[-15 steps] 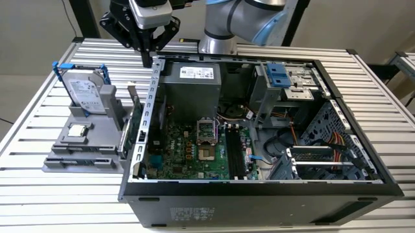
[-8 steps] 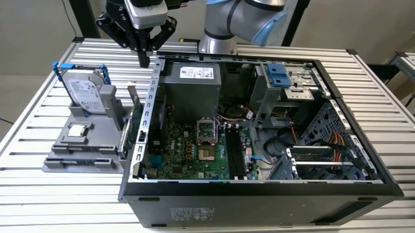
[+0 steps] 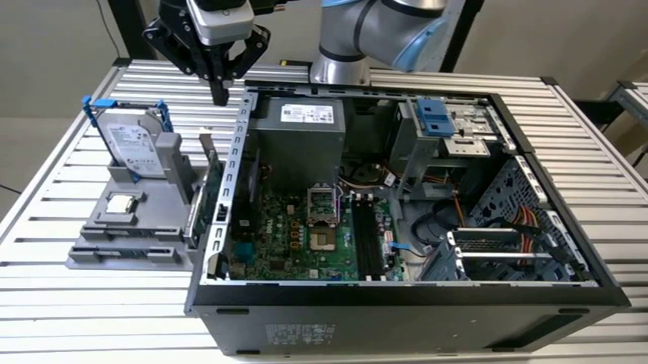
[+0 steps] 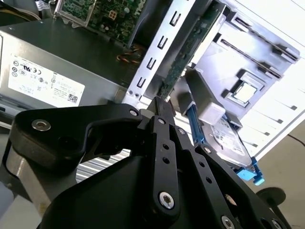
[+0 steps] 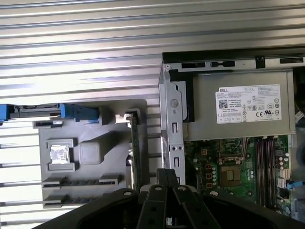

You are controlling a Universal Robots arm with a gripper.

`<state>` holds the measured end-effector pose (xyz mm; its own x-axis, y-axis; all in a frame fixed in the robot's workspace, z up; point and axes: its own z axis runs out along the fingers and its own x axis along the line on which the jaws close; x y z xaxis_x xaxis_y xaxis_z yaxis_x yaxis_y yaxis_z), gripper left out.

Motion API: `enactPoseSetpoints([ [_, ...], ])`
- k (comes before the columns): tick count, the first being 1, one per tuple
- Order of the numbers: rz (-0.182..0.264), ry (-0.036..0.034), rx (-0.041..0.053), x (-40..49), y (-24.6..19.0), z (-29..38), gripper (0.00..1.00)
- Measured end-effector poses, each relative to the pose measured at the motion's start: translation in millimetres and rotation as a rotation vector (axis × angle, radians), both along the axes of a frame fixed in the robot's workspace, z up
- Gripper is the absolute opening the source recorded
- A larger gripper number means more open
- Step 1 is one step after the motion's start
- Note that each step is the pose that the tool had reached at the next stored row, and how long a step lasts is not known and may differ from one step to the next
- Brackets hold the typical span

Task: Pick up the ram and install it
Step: 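Reach for the ram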

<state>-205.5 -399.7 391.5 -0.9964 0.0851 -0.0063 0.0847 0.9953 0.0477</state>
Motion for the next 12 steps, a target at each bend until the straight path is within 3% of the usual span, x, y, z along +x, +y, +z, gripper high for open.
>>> enactPoseSetpoints([
  [12, 0.0, 0.003, 0.0, -9.9, 0.0, -0.2, 0.0],
])
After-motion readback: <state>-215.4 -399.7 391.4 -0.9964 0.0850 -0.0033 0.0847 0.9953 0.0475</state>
